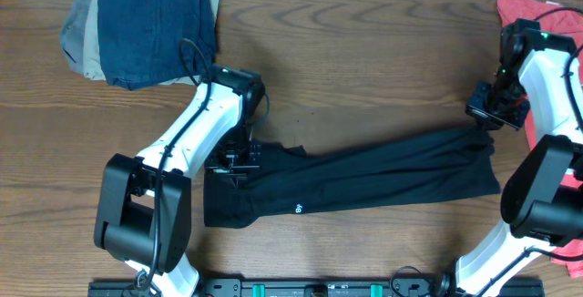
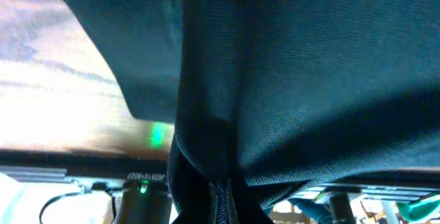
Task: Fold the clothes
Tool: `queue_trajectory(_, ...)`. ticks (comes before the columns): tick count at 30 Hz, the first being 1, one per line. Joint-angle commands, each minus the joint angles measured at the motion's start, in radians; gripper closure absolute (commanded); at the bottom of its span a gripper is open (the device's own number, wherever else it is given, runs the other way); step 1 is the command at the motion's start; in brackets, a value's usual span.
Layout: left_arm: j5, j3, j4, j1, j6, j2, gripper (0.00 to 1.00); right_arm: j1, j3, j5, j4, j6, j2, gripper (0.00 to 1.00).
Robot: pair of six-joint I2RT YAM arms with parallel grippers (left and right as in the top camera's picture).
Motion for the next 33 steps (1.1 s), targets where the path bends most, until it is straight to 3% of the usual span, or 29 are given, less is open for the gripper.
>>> queue_trajectory(1, -0.039, -0.034, -0.018, -0.006, -0.027, -0.018, 0.94, -0.032, 0.013, 0.077, -0.019, 0.041, -0.016, 0.99)
queue_trajectory(8, -0.085, -0.112, 0.017, -0.006, -0.034, -0.018, 0.93, -0.033, 0.012, 0.067, -0.034, 0.036, -0.016, 0.95)
queue_trajectory(13, -0.092, -0.134, 0.072, -0.005, -0.034, -0.018, 0.89, -0.024, 0.007, 0.061, -0.053, 0.025, -0.016, 0.84)
queue_trajectory(15, -0.092, -0.135, 0.078, -0.005, -0.034, -0.018, 0.87, -0.020, -0.002, 0.061, -0.060, 0.025, -0.016, 0.72)
queue_trajectory(20, -0.093, -0.135, 0.068, -0.005, -0.034, -0.018, 0.83, -0.019, -0.026, 0.058, -0.059, 0.025, -0.015, 0.29)
queue_trajectory(23, -0.092, -0.126, 0.056, -0.005, -0.034, -0.018, 0.83, -0.019, -0.026, 0.041, -0.051, 0.017, -0.015, 0.22)
queue_trajectory(25, -0.092, -0.112, 0.048, -0.005, -0.039, -0.019, 0.83, -0.019, -0.026, -0.017, -0.040, -0.021, -0.015, 0.23)
queue_trajectory(27, -0.092, -0.098, 0.054, -0.005, -0.062, -0.024, 0.94, -0.019, -0.026, -0.127, -0.027, -0.109, -0.015, 0.27)
queue_trajectory(28, -0.091, -0.094, 0.063, -0.005, -0.072, -0.029, 0.94, -0.019, -0.026, -0.182, -0.024, -0.157, -0.015, 0.33)
queue_trajectory(31, -0.090, -0.093, 0.108, -0.013, -0.078, -0.056, 0.94, -0.012, -0.026, -0.323, -0.022, -0.262, -0.015, 0.65)
queue_trajectory(33, -0.078, -0.093, 0.137, -0.029, -0.079, -0.074, 0.94, 0.001, -0.027, -0.340, -0.022, -0.278, -0.015, 0.92)
